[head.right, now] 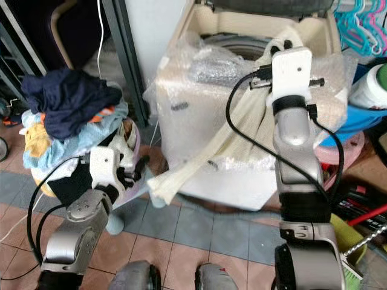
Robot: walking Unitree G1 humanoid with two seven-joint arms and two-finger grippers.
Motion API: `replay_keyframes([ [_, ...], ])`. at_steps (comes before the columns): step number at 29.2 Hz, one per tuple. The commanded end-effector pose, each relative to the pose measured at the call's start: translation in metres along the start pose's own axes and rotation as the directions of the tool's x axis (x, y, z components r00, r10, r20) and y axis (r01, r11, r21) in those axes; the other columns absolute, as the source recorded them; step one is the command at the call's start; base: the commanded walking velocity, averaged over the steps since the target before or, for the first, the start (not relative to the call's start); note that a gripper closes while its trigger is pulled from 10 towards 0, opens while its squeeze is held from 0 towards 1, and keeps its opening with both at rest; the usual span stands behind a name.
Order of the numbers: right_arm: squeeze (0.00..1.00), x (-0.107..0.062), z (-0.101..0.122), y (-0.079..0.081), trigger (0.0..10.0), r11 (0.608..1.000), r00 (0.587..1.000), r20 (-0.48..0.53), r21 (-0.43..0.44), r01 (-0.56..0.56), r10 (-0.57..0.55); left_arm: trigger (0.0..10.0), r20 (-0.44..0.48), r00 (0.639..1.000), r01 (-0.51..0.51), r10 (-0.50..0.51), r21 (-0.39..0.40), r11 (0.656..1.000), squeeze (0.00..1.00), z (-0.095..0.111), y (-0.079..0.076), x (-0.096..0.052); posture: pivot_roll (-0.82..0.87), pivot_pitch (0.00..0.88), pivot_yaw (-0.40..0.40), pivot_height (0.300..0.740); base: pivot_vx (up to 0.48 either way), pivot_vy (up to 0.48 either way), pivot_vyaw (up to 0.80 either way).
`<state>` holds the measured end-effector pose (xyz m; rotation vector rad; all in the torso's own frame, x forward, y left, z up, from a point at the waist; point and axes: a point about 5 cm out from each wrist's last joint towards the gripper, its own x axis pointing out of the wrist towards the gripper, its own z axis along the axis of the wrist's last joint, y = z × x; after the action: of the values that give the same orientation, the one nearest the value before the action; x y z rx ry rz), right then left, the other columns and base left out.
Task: Clothes washing
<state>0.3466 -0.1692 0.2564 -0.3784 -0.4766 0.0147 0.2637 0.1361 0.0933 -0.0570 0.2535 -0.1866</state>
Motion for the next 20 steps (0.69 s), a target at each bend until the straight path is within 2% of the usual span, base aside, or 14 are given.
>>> replay_keyframes([
  [1, 0.0, 0.003, 0.002, -0.007, 10.0, 1.0, 1.0, 0.015, -0.024, -0.002, 0.002, 10.0, -0.004, 1.0, 0.008, -0.008, -0.001, 1.0, 0.0, 0.001, -0.005, 0.0, -0.04, 0.129, 0.027, 0.74, 0.33, 0.0, 0.0],
  [2, 0.0, 0.003, 0.002, -0.007, 10.0, 1.0, 1.0, 0.015, -0.024, -0.002, 0.002, 10.0, -0.004, 1.0, 0.008, -0.008, -0.001, 1.0, 0.0, 0.001, -0.005, 0.0, -0.04, 0.129, 0.027, 0.74, 0.33, 0.0, 0.0],
  [3, 0.0, 0.014, 0.008, -0.004, 10.0, 0.996, 0.997, 0.054, -0.072, -0.054, 0.058, 10.0, -0.005, 1.0, 0.007, -0.007, -0.003, 1.0, 0.0, 0.001, -0.005, 0.0, -0.03, 0.126, 0.02, 0.74, 0.334, 0.0, 0.0],
  [5, 0.0, 0.018, 0.01, -0.003, 10.0, 0.994, 0.995, 0.066, -0.085, -0.066, 0.072, 10.0, -0.005, 1.0, 0.008, -0.008, -0.003, 1.0, 0.0, 0.001, -0.005, 0.0, -0.03, 0.126, 0.02, 0.74, 0.334, 0.0, 0.0],
  [6, 0.0, 0.018, 0.01, -0.003, 10.0, 0.994, 0.995, 0.066, -0.085, -0.066, 0.072, 10.0, -0.005, 1.0, 0.008, -0.008, -0.003, 1.0, 0.0, 0.001, -0.005, 0.0, -0.03, 0.126, 0.02, 0.74, 0.334, 0.0, 0.0],
  [8, 0.0, 0.03, 0.017, -0.006, 10.0, 0.995, 0.994, 0.083, -0.078, -0.07, 0.076, 10.0, -0.012, 1.0, 0.004, -0.004, -0.003, 1.0, 0.0, 0.0, -0.005, -0.001, -0.03, 0.124, 0.017, 0.74, 0.339, 0.0, 0.0],
  [9, 0.0, 0.03, 0.017, -0.006, 10.0, 0.995, 0.994, 0.083, -0.078, -0.07, 0.076, 10.0, -0.012, 1.0, 0.004, -0.004, -0.003, 1.0, 0.0, 0.0, -0.005, -0.001, -0.03, 0.124, 0.017, 0.74, 0.341, 0.0, 0.0],
  [11, 0.0, 0.044, 0.025, -0.011, 10.0, 0.996, 0.992, 0.103, -0.061, -0.062, 0.068, 10.0, -0.014, 1.0, 0.004, -0.004, -0.002, 1.0, 0.0, 0.0, -0.005, -0.001, -0.03, 0.122, 0.017, 0.74, 0.345, 0.0, 0.0],
  [12, 0.0, 0.044, 0.025, -0.011, 10.0, 0.996, 0.992, 0.103, -0.061, -0.062, 0.068, 10.0, -0.014, 1.0, 0.004, -0.004, -0.002, 1.0, 0.0, 0.0, -0.005, -0.001, -0.03, 0.122, 0.017, 0.74, 0.345, 0.0, 0.0],
  [16, 0.0, 0.069, 0.046, -0.019, 10.0, 0.992, 0.983, 0.158, -0.093, -0.082, 0.096, 10.0, -0.015, 1.0, 0.008, -0.008, 0.002, 1.0, 0.0, 0.001, -0.005, 0.001, -0.02, 0.113, 0.02, 0.74, 0.346, 0.0, 0.0],
  [17, 0.0, 0.069, 0.046, -0.019, 10.0, 0.992, 0.983, 0.158, -0.093, -0.082, 0.096, 10.0, -0.015, 1.0, 0.008, -0.008, 0.002, 1.0, 0.0, 0.001, -0.005, 0.001, -0.02, 0.113, 0.02, 0.74, 0.349, 0.0, 0.0],
  [20, 0.0, 0.089, 0.073, -0.033, 10.0, 0.987, 0.971, 0.225, -0.154, -0.045, 0.079, 10.0, -0.015, 1.0, 0.011, -0.011, 0.005, 1.0, 0.0, 0.002, -0.005, 0.003, -0.03, 0.111, 0.019, 0.74, 0.331, 0.0, 0.0],
])
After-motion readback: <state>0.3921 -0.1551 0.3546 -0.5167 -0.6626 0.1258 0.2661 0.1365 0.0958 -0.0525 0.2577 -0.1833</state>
